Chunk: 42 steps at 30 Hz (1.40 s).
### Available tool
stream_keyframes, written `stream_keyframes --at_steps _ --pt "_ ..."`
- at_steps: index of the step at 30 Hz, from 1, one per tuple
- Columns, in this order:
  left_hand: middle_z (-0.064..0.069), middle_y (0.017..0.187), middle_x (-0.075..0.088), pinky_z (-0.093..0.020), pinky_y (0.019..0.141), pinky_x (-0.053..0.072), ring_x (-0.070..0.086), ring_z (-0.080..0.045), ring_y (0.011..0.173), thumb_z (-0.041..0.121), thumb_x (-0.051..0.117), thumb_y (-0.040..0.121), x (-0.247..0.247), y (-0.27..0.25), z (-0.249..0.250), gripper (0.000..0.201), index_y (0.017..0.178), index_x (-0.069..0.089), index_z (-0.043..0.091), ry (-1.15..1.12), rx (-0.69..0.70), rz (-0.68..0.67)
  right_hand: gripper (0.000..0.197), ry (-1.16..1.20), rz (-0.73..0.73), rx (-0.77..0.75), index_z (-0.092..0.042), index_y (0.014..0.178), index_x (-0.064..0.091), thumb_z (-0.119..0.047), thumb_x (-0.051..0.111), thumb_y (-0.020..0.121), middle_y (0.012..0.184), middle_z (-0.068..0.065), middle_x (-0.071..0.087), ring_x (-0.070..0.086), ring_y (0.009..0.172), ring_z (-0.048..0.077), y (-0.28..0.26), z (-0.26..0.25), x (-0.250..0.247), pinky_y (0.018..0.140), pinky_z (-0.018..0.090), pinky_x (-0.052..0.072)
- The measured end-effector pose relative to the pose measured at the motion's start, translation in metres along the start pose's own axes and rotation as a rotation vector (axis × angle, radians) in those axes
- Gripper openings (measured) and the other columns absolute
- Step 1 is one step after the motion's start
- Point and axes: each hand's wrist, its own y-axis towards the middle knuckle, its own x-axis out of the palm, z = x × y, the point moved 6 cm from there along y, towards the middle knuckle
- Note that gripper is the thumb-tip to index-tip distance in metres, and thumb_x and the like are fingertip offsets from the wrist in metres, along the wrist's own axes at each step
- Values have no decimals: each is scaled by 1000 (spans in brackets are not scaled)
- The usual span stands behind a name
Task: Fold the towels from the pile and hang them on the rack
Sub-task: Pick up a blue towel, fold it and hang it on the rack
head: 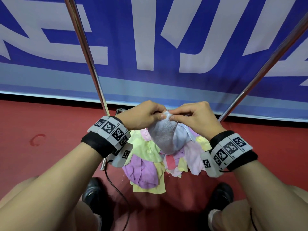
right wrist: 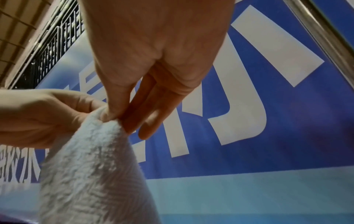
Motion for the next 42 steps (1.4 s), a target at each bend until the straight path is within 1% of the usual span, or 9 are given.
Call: stream_keyframes --at_steps 3,11,16,20,26,30,33,37,42 --pt "-14 99 68 -34 82 44 60 -30 95 17 52 103 6 -1 -2 20 106 66 3 102 -6 -69 11 -70 -36 -72 -20 91 84 -16 87 80 81 -10 76 68 74 0 2 -4 1 72 10 43" --pt "-16 101 61 -42 90 45 56 -29 95 18 48 104 10 -1 -5 24 101 61 -1 130 -36 -159 13 -63 -156 21 -26 94 74 -16 80 88 88 -13 76 73 82 7 -2 0 14 83 31 60" --pt "-3 86 60 -32 74 41 50 -13 77 22 55 103 10 -2 -6 15 101 58 8 -163 -95 43 17 12 -34 39 -27 98 82 -13 80 88 88 -13 79 75 83 5 1 -1 3 83 21 58" --pt "-21 88 70 -34 71 46 60 -20 77 17 74 90 5 -3 -13 26 105 54 11 -531 -95 199 14 158 96 126 -22 87 81 -8 80 86 81 -2 79 77 76 18 5 2 -8 70 30 64" --pt "0 92 77 -15 82 51 69 0 86 9 76 86 -11 -2 -11 12 98 77 9 -294 -8 312 15 -108 10 70 -24 102 82 -22 81 88 72 -8 77 73 74 1 2 5 -17 82 26 57" --pt "-1 105 77 -15 83 45 70 -11 99 12 70 91 1 2 -2 18 107 78 14 85 138 196 33 -363 -132 -31 -35 127 72 -27 73 94 78 -15 76 70 77 1 -2 2 -12 85 29 54" --pt "-1 104 77 -22 83 46 71 -18 97 16 69 91 6 2 1 19 107 78 17 175 178 141 22 -440 -246 -133 -34 115 77 -28 73 94 87 -15 75 64 70 -2 -3 -2 -4 77 29 53" --pt "3 95 77 -25 86 50 69 -8 92 17 77 86 -16 2 1 22 108 75 20 -69 57 303 11 -187 -160 -19 -24 96 68 -19 76 91 94 -9 72 66 89 5 0 3 -12 84 35 56" --pt "-3 88 78 -39 78 57 72 -23 86 8 81 80 -40 -3 22 14 89 78 18 -527 77 400 42 509 -170 259 -16 121 58 -19 79 85 113 -1 71 69 105 10 -2 1 12 90 28 57"
